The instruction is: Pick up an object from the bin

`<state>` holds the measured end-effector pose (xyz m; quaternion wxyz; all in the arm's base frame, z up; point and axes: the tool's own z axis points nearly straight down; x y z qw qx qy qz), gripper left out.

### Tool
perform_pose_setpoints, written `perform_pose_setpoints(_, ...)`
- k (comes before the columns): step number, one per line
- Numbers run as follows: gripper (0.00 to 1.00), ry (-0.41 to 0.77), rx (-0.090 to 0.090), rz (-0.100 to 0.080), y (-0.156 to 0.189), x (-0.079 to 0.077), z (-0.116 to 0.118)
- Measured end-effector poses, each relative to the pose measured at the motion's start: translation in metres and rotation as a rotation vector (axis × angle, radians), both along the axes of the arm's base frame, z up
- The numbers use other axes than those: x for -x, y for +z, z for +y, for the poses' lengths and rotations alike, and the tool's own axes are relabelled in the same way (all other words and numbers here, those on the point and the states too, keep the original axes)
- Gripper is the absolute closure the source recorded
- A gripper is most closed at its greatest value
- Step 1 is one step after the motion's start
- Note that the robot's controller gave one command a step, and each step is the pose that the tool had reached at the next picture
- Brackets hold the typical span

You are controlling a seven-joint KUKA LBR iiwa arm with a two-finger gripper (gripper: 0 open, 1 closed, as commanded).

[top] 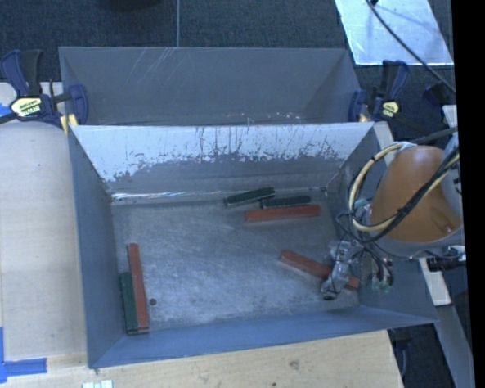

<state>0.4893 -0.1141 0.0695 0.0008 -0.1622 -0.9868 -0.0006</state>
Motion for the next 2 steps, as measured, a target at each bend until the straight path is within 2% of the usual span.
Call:
perform_pose_setpoints(1,1.00,0.002,0.004,-0.012,0.082,-0.003,-0.001)
perform_pose_setpoints(2,1.00,0.005,0.004,-0.011,0.133,-0.004,-0.003)
